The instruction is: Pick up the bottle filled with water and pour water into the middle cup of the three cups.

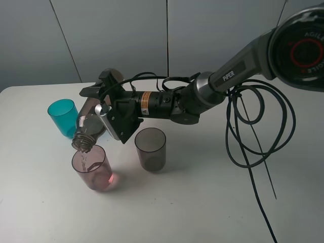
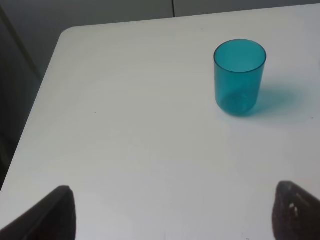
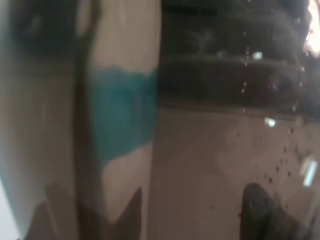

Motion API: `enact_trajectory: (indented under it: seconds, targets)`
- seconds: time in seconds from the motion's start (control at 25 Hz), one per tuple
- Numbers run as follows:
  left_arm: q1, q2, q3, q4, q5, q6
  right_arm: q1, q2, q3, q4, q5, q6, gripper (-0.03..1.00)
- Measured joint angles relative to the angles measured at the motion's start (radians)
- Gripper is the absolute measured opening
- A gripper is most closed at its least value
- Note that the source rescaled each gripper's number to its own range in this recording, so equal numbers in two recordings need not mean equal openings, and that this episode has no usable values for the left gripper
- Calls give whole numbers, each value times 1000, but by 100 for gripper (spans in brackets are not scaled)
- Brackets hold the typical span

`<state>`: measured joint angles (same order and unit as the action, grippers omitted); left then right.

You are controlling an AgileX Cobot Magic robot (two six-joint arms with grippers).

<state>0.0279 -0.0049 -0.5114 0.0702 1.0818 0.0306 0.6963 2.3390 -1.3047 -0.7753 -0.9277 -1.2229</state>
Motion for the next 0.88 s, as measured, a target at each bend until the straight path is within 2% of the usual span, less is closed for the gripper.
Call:
enact_trajectory:
  seconds: [0.88]
  targets:
    - [0,0,0,0,0,0,0,0,0,-15,-1,-58,0]
